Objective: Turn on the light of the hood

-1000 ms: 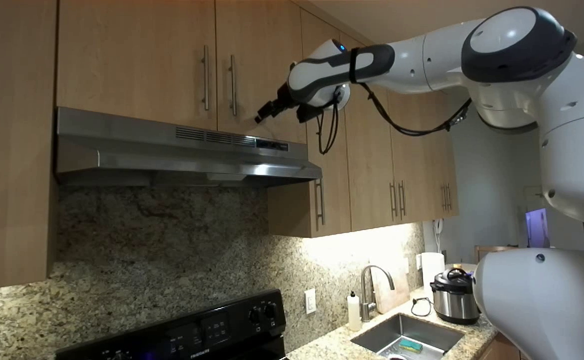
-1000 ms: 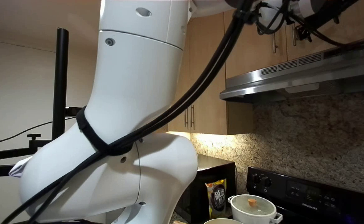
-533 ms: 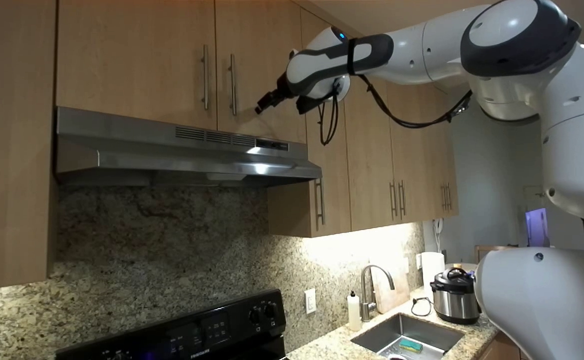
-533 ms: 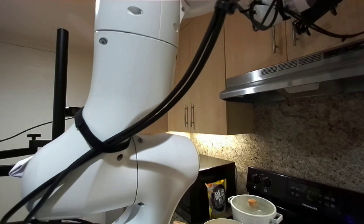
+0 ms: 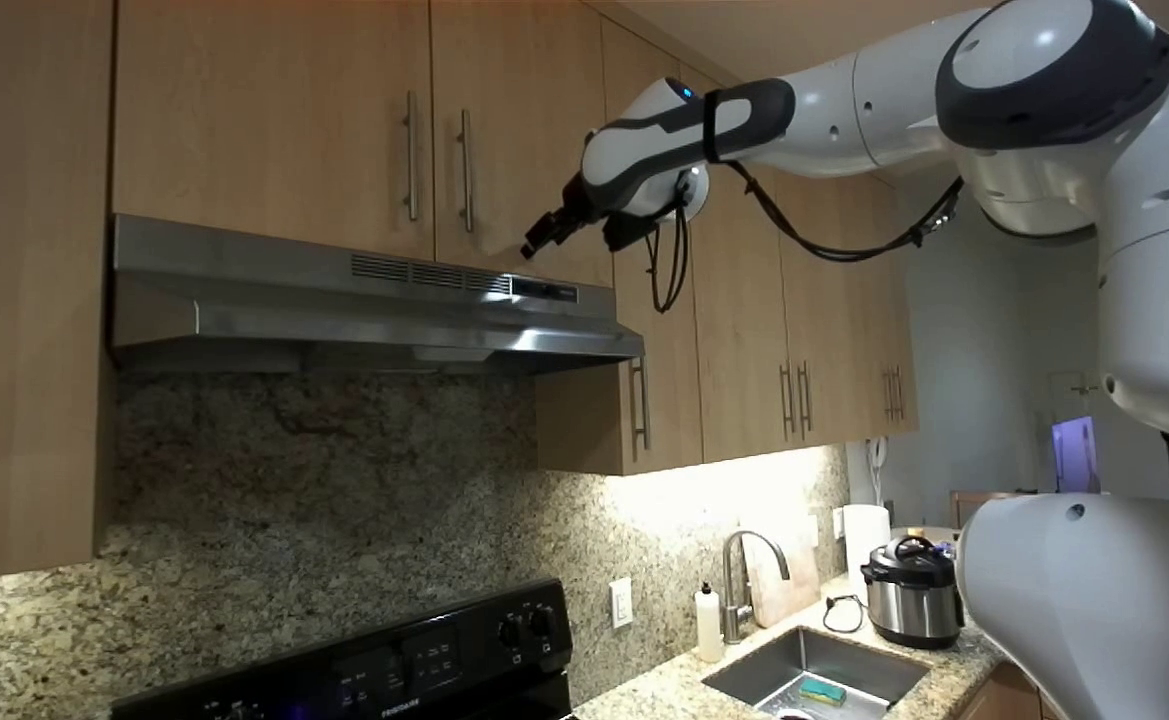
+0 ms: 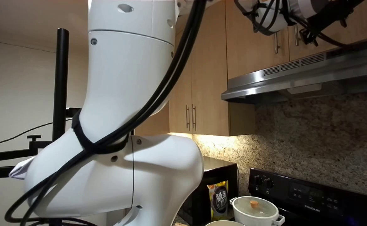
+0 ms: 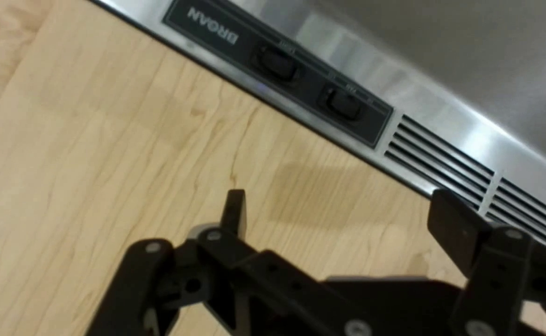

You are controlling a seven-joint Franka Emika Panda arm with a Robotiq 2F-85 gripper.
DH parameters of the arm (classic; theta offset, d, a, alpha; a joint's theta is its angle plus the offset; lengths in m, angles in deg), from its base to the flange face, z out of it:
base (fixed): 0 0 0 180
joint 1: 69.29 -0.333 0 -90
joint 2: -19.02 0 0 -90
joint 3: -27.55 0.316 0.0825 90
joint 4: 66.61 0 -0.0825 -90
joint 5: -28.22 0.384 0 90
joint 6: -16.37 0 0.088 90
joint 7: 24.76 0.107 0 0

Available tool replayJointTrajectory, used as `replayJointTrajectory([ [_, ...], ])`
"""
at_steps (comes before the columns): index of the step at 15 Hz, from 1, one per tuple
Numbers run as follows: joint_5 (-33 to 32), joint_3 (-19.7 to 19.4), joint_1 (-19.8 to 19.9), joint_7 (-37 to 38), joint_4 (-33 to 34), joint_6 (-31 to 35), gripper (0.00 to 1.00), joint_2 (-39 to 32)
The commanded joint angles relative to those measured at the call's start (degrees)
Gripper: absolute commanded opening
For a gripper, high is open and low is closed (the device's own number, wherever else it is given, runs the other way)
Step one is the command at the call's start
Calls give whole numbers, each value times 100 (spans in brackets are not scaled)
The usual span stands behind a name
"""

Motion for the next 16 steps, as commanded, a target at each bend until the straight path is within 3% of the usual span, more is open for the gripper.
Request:
replayJointTrajectory([
  [1,347,269,397,-203,-284,-132,100,-142],
  [7,721,357,651,-214,-555,-277,100,-207],
  [16,1322,252,554,-200,-637,-298,100,-264],
])
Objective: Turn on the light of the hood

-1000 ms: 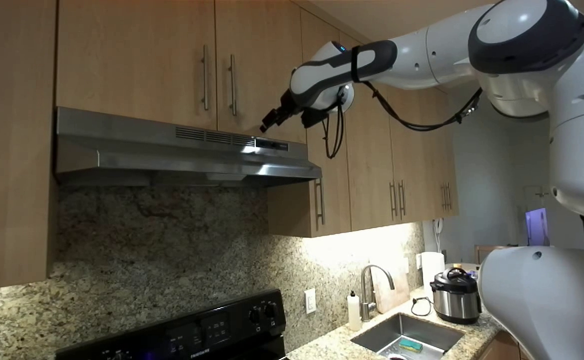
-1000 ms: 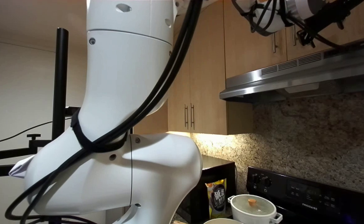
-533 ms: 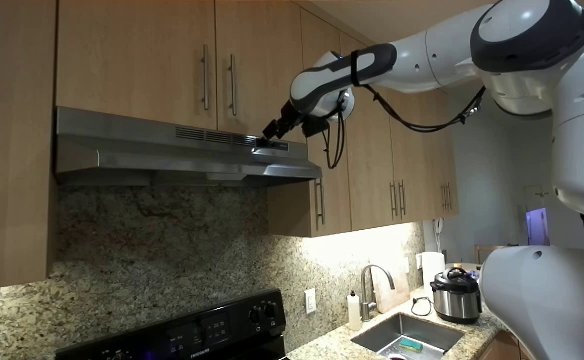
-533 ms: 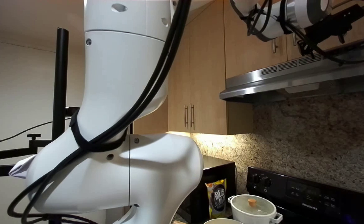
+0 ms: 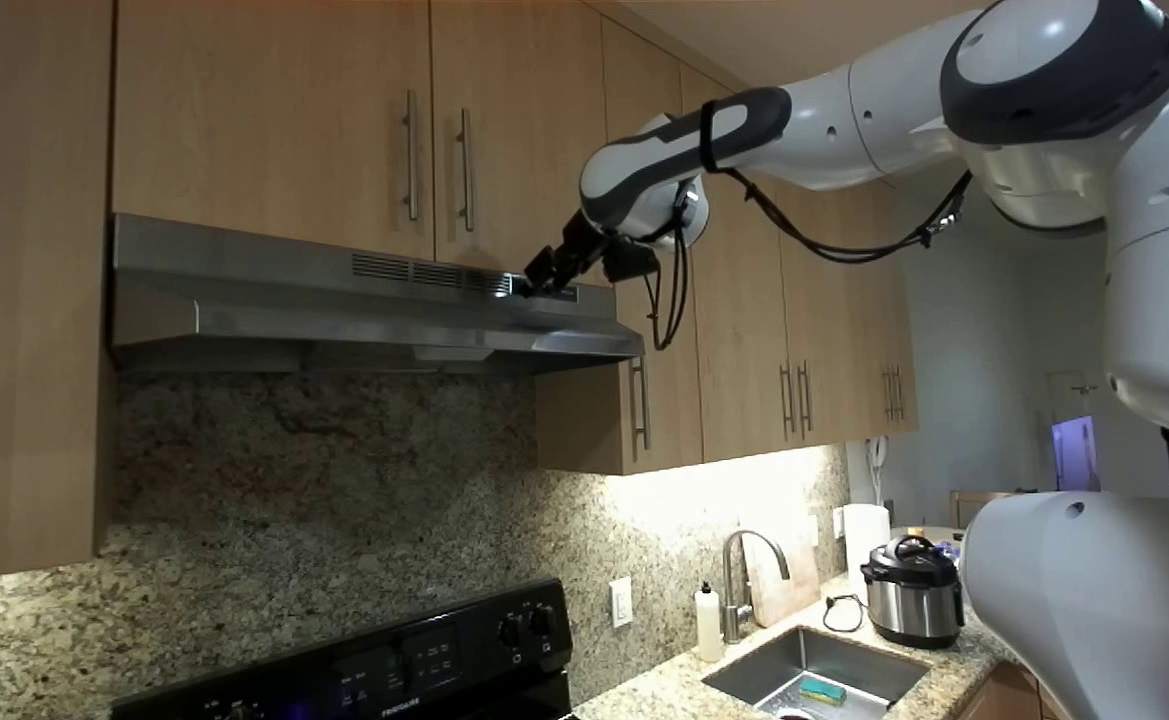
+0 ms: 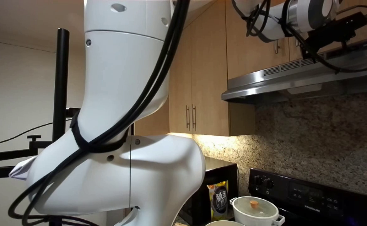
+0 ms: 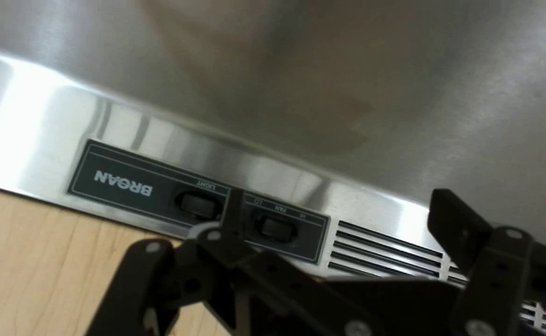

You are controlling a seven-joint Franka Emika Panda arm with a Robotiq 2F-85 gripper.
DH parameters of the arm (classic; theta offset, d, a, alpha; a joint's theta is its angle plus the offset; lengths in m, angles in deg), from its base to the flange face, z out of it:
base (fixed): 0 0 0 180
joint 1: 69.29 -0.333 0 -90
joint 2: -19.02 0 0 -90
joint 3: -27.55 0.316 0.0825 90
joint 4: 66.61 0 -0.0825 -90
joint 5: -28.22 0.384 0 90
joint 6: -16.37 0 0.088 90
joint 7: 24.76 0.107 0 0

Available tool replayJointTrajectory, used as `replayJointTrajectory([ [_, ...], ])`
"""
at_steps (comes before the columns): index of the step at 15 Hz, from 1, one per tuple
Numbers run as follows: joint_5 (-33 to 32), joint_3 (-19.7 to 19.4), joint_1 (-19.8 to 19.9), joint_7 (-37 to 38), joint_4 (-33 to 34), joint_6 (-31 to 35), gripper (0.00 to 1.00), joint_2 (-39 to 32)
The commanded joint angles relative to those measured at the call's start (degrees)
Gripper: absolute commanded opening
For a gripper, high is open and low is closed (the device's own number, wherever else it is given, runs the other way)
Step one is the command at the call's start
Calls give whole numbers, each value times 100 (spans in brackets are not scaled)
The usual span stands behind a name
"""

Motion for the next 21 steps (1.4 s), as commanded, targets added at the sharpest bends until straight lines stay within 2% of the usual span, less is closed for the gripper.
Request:
replayJointTrajectory([
  [1,346,6,102,-200,-1,-50,100,-185],
  [13,460,-439,-97,-241,130,-50,100,-425],
  [21,272,-957,-792,-250,357,-101,100,-345],
])
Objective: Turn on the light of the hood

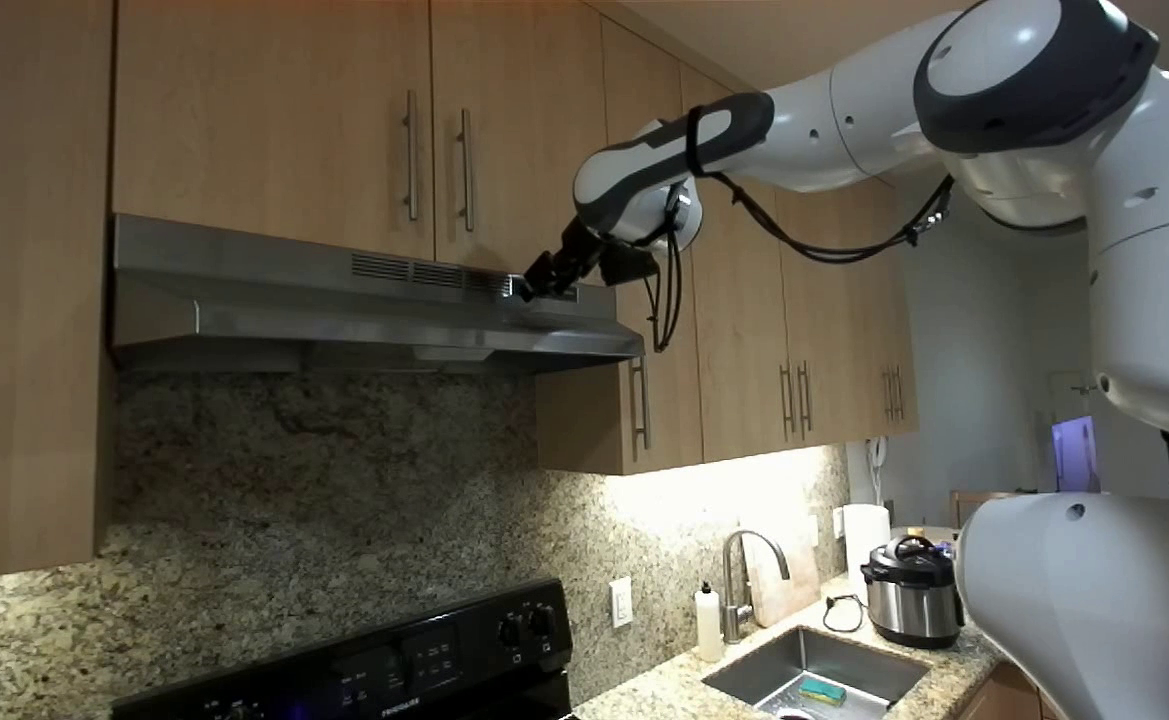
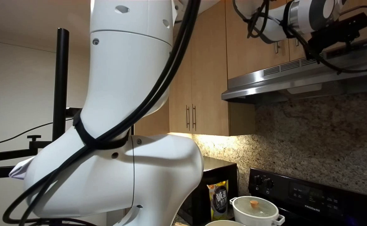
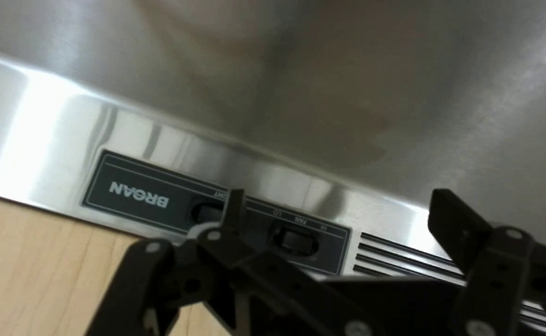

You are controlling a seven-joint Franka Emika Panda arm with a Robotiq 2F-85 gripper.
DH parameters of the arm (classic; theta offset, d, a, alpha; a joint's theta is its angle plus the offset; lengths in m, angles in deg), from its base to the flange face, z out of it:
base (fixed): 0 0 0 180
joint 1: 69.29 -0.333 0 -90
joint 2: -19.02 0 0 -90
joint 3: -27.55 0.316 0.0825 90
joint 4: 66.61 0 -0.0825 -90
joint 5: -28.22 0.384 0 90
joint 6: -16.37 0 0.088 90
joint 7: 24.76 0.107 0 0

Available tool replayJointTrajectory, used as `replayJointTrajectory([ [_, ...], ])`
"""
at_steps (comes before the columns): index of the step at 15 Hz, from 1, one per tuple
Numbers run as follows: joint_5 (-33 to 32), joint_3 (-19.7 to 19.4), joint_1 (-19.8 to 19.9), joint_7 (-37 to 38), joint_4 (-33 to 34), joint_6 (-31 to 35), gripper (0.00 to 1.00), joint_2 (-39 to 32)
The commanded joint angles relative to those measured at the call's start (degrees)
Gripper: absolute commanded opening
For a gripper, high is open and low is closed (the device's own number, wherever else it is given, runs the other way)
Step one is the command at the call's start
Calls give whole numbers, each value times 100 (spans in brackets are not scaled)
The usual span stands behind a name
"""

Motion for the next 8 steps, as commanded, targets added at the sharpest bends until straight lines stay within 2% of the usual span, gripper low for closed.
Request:
replayJointTrajectory([
  [1,13,-333,-337,-193,166,-109,100,-71],
  [8,-465,-898,-957,12,327,-169,100,99],
])
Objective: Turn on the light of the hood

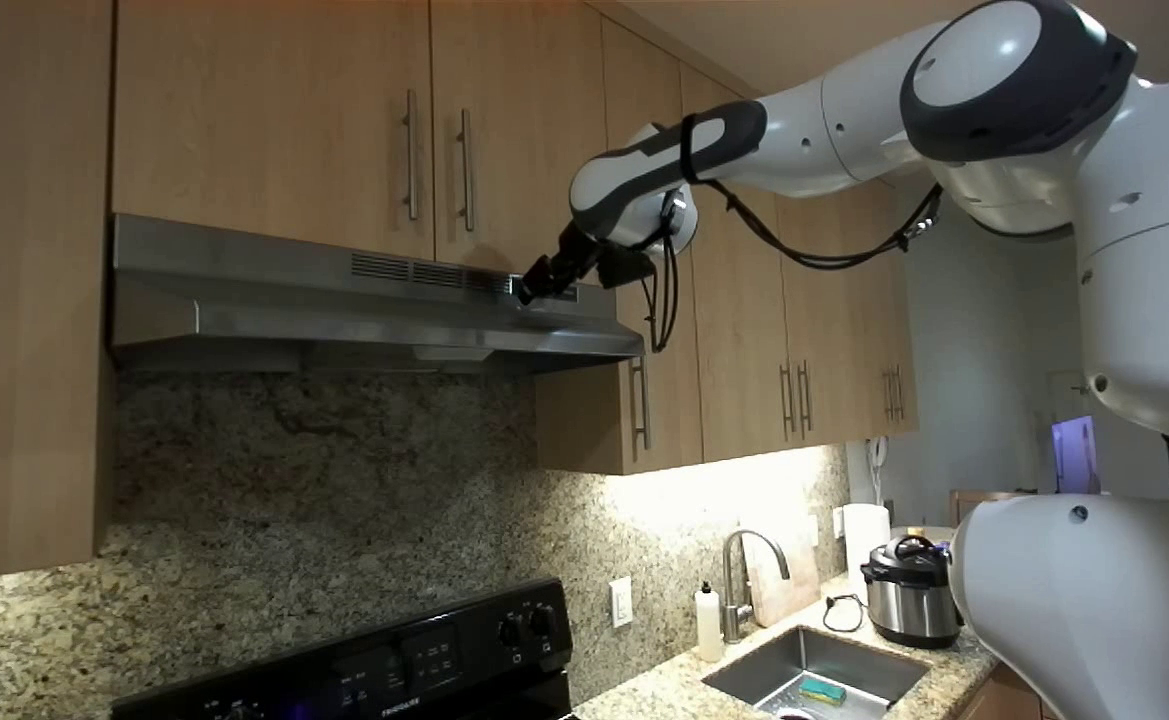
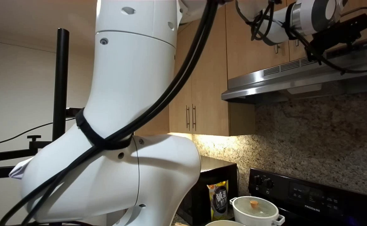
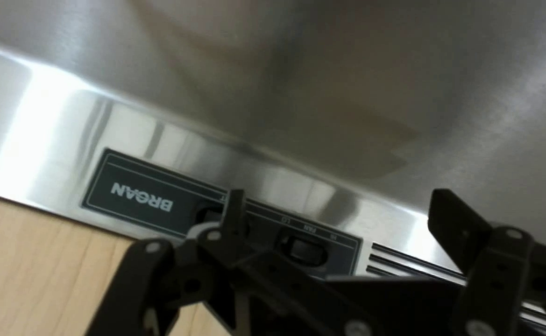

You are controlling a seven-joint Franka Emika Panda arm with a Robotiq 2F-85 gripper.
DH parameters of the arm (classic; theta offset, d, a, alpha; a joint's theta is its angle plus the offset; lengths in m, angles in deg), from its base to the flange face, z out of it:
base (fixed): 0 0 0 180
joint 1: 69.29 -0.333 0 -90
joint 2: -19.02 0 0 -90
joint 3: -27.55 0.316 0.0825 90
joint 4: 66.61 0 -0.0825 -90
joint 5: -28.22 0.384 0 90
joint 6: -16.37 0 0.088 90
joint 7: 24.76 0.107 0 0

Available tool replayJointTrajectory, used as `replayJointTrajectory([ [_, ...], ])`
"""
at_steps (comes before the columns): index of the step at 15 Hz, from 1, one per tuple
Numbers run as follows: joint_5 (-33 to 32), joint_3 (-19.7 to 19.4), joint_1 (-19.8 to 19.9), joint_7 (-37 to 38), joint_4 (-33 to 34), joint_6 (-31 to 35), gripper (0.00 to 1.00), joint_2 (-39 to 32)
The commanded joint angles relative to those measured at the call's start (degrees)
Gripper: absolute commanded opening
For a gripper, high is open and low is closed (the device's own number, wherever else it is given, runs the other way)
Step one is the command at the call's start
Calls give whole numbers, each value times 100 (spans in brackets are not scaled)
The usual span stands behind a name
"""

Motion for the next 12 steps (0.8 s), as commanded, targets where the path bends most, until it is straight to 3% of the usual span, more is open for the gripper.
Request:
replayJointTrajectory([
  [1,-371,-293,-354,39,191,-157,100,119],
  [12,-1325,-910,-1353,242,665,-436,100,643],
])
